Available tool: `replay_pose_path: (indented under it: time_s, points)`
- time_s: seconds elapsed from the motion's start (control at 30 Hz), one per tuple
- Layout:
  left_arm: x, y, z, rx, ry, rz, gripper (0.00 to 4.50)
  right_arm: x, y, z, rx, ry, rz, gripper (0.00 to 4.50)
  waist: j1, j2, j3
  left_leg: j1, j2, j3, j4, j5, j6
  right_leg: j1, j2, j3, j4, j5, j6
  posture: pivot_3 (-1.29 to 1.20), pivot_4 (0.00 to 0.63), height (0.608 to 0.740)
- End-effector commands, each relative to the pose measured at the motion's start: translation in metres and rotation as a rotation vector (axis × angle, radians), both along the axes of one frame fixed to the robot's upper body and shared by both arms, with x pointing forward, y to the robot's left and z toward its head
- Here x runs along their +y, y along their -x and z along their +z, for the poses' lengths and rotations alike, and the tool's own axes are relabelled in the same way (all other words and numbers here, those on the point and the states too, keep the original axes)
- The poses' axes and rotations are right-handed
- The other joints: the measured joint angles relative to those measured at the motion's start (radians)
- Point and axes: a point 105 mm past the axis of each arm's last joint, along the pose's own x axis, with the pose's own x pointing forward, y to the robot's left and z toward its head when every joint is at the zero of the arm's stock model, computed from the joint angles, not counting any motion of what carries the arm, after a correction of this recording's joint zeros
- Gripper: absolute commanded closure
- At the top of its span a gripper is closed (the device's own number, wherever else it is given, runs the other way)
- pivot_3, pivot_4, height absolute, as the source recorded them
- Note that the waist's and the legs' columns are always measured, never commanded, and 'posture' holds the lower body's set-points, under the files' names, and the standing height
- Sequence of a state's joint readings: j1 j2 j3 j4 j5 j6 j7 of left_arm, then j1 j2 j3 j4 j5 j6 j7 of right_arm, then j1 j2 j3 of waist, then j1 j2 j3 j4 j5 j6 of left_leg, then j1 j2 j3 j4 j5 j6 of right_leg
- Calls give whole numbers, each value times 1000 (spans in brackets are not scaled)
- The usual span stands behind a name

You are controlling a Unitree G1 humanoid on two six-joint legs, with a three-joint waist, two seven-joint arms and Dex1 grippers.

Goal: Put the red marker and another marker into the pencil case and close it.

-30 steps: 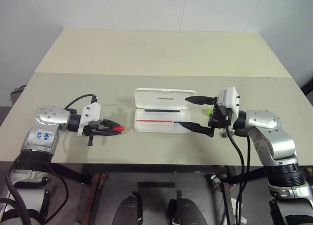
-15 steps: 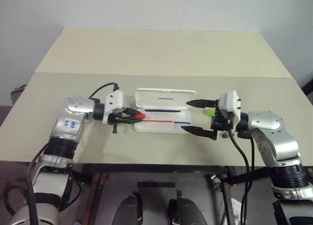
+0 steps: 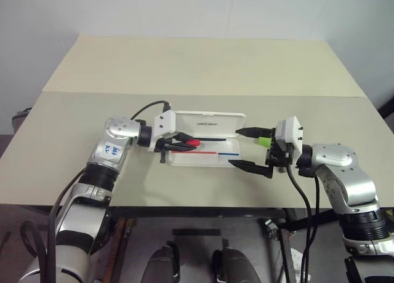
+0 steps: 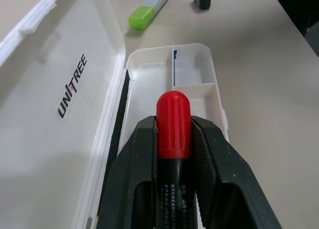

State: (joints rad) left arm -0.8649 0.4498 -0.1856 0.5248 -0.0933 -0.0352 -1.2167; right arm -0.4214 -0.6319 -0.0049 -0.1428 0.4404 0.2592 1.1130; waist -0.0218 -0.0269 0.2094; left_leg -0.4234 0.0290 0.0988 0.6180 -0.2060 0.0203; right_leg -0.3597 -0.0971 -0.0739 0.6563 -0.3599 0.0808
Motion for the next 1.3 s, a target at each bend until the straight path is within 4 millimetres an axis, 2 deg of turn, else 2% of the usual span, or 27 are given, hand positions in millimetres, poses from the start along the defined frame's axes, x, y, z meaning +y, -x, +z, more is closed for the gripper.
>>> replay_pose_path:
  time_s: [0.03, 0.27, 0.57, 0.93, 1.3]
  points:
    - [-13, -2, 11, -58, 7, -19, 3936, -5, 5, 13, -54, 1, 7, 0, 2, 0, 0, 0, 0, 0, 0, 0, 0, 0, 0, 0, 0, 0, 0, 0, 150, 740]
    - [-32, -10, 12, -76, 24, -9, 3936, -8, 6, 11, -49, 15, -1, 0, 18, 0, 0, 0, 0, 0, 3, 0, 0, 0, 0, 0, 1, 0, 0, 0, 150, 740]
    - [-40, -22, 8, -96, 30, 23, 3936, -6, 7, 12, -58, 2, -8, 0, 21, 0, 0, 0, 0, 0, 3, 0, 1, 1, 0, -1, 0, 0, 0, 0, 150, 740]
    - [-63, -14, 0, -71, 59, -37, 3936, -3, 9, 12, -59, -12, -18, 0, 22, 0, 0, -1, 0, 0, 4, -1, 1, 1, 0, -3, -1, 1, 2, 0, 150, 740]
    - [-60, -18, -11, -51, 48, 0, 3936, -2, 9, 13, -59, -21, -23, 0, 20, 0, 0, -1, 0, 0, 4, -1, 1, 1, 0, -4, -1, 1, 2, 0, 150, 740]
